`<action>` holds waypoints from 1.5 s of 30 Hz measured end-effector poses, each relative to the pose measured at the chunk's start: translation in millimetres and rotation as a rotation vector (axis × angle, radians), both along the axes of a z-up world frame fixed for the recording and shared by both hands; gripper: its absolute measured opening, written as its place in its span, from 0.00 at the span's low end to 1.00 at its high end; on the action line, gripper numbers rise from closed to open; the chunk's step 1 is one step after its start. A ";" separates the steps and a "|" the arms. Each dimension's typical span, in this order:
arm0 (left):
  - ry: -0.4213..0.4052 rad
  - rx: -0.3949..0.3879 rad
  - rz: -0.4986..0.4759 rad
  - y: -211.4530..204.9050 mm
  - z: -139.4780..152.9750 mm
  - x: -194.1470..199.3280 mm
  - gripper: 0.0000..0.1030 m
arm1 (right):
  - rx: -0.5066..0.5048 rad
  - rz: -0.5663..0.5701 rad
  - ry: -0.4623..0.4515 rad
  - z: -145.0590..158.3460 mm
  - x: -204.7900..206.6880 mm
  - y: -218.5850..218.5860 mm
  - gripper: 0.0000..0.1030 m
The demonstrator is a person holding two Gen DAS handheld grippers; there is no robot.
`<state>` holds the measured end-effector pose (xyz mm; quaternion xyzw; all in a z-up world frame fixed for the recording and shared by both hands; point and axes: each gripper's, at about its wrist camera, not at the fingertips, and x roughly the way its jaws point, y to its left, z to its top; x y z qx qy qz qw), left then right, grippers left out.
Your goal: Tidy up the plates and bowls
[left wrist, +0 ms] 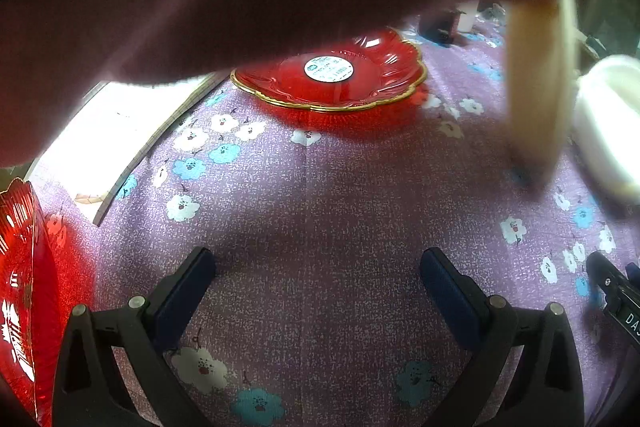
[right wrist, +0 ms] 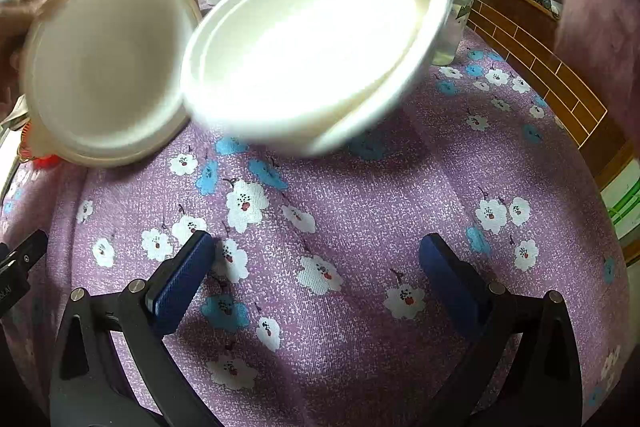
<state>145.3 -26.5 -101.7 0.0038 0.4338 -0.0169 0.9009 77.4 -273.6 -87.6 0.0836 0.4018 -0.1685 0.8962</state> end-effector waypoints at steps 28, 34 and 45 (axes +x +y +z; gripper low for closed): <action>-0.007 -0.002 0.000 -2.1 3.6 -2.5 0.99 | 0.000 0.001 -0.001 -1.6 -2.6 -3.5 1.00; -0.009 -0.002 0.000 -2.2 3.9 -2.0 0.99 | 0.000 0.000 -0.001 -1.7 -3.0 -4.0 1.00; -0.012 -0.002 0.000 -2.3 4.3 -1.4 0.99 | 0.000 0.000 -0.001 -3.0 -4.6 -5.8 1.00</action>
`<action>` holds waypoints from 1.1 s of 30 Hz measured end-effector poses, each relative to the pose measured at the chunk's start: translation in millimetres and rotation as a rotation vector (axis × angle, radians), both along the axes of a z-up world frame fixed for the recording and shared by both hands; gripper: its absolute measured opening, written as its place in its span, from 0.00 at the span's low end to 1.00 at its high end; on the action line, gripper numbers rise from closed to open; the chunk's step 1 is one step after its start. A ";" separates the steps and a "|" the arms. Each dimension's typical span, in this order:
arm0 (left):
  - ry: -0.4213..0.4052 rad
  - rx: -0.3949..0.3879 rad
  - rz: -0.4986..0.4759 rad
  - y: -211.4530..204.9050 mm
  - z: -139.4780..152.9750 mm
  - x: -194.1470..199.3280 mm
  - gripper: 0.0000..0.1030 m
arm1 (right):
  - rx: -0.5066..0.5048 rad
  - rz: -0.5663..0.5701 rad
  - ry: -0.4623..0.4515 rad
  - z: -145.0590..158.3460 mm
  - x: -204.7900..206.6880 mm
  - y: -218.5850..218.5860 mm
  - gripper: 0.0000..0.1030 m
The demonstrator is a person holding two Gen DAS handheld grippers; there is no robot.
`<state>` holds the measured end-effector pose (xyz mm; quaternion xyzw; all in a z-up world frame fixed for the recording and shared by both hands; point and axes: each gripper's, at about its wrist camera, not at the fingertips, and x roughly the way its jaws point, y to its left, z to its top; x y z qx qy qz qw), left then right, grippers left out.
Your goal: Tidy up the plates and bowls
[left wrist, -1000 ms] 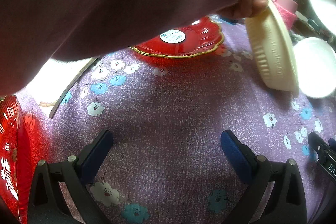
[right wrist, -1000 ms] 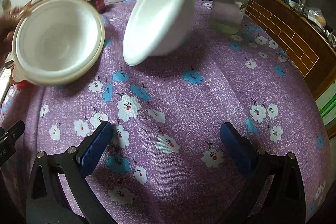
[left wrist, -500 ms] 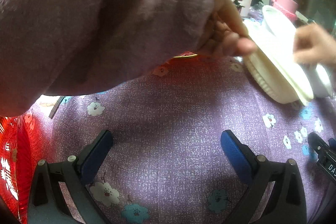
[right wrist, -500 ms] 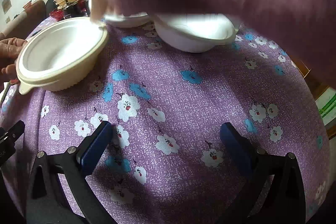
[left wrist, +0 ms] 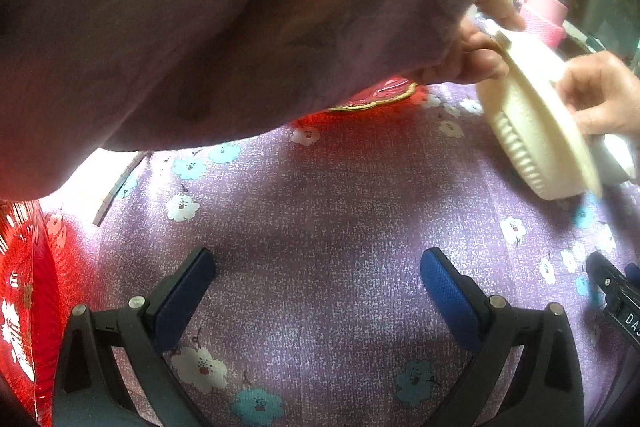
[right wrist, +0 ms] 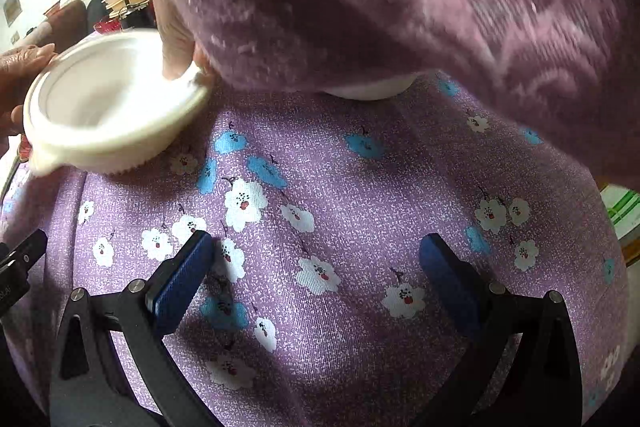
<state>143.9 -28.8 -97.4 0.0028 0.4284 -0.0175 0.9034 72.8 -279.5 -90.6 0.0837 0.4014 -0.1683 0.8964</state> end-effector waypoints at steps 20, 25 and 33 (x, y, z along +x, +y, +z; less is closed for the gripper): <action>-0.011 0.008 0.000 -2.8 -0.5 -3.7 0.99 | 0.000 0.000 0.001 0.1 -0.1 -0.1 1.00; -0.012 0.008 0.000 -4.1 -0.2 -3.6 0.99 | 0.000 0.000 0.001 0.4 0.5 0.3 1.00; -0.015 0.005 0.000 -7.7 -0.1 -5.9 0.99 | 0.000 0.000 0.001 0.2 0.2 0.2 1.00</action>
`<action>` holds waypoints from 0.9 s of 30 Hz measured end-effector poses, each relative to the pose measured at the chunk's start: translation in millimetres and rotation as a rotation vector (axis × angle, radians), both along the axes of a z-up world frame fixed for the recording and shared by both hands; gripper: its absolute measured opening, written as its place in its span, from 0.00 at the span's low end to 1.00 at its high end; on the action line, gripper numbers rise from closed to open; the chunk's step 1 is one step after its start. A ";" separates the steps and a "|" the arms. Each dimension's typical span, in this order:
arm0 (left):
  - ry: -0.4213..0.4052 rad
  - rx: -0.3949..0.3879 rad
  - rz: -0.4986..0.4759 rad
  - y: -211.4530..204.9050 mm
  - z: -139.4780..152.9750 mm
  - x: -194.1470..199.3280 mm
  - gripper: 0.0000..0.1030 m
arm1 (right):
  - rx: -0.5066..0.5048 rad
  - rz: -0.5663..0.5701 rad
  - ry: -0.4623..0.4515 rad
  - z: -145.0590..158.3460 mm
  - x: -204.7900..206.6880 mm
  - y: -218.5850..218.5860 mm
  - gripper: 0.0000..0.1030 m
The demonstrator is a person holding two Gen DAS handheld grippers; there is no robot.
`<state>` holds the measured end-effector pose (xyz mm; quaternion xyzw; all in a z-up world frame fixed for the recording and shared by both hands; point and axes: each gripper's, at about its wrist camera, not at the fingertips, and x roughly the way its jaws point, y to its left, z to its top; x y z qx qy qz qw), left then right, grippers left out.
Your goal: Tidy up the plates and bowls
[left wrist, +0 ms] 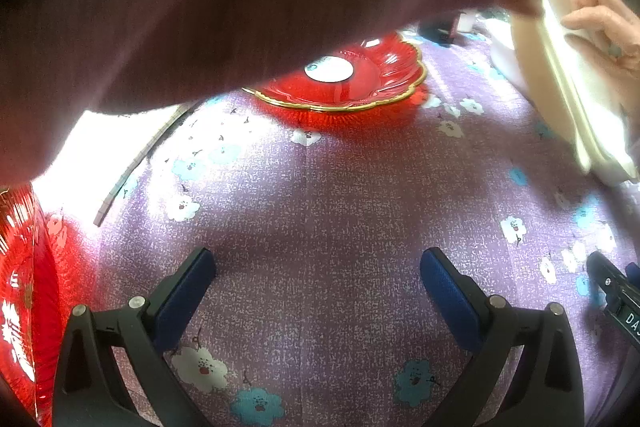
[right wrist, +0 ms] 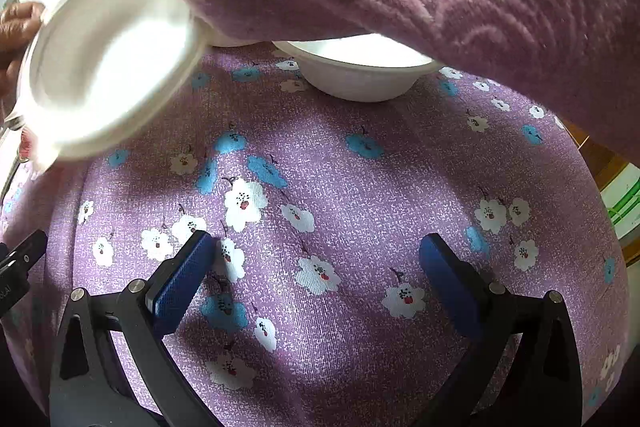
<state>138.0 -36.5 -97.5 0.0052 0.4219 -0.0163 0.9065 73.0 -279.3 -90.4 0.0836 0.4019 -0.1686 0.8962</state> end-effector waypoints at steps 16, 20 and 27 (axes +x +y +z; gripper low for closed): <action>-0.006 -0.001 0.000 0.9 1.7 1.6 0.99 | 0.000 0.000 0.000 0.4 0.7 0.4 1.00; -0.007 -0.002 0.000 1.1 2.0 2.0 0.99 | 0.000 0.000 0.000 0.6 1.0 0.6 1.00; -0.009 -0.002 -0.001 1.0 2.2 2.2 0.99 | 0.000 0.000 0.000 0.6 1.1 0.6 1.00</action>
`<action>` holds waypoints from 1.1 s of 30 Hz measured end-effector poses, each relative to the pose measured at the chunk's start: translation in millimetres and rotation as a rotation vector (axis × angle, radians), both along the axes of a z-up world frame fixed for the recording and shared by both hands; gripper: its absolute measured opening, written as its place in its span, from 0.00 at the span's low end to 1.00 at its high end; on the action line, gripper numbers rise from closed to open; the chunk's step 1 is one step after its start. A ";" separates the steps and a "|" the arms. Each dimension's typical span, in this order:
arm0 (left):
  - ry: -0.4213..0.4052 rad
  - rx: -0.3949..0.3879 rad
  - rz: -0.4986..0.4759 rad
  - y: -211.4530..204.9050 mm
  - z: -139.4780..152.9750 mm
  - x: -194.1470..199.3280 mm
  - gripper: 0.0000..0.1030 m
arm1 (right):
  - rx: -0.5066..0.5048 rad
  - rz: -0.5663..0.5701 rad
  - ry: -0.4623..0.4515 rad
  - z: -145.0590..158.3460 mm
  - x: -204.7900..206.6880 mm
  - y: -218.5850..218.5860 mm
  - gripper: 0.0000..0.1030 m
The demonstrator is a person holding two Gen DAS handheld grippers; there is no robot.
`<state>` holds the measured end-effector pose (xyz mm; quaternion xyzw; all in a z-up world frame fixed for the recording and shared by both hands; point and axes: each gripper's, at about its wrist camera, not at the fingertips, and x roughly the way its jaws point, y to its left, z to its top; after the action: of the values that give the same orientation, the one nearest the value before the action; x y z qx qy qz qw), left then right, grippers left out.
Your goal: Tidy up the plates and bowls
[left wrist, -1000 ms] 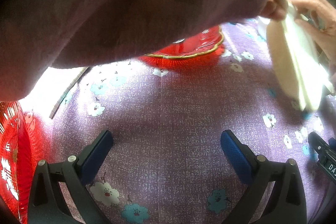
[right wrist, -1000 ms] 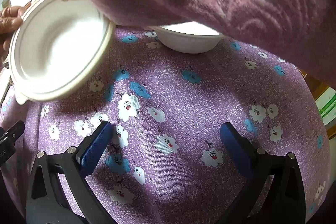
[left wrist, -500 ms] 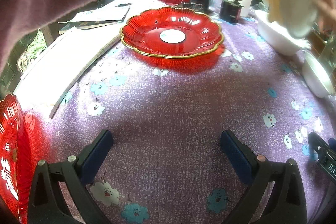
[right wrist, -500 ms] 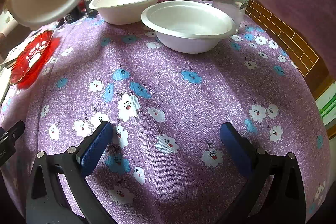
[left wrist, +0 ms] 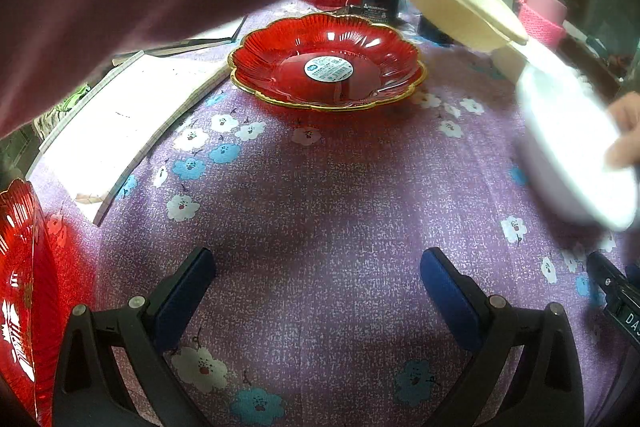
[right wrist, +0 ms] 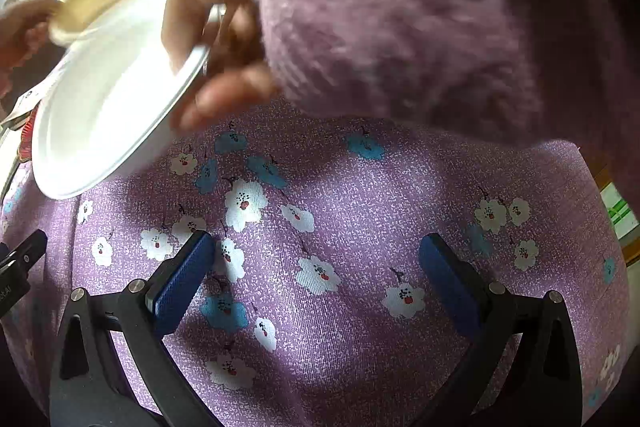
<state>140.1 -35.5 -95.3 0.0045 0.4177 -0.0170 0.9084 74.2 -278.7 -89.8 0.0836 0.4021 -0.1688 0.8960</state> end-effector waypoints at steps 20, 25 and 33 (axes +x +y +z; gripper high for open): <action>-0.006 -0.001 0.000 -1.5 0.9 -1.3 0.99 | 0.000 0.000 0.000 0.1 0.3 0.1 1.00; -0.008 -0.002 0.000 -1.2 1.2 -0.6 0.99 | 0.000 0.000 0.000 -0.2 -0.2 -0.4 1.00; -0.010 -0.002 -0.001 -1.4 1.7 -0.8 0.99 | 0.000 0.000 0.000 0.3 0.4 0.0 1.00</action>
<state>139.4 -37.0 -93.6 0.0039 0.4132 -0.0176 0.9105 74.5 -278.6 -89.5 0.0836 0.4022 -0.1689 0.8960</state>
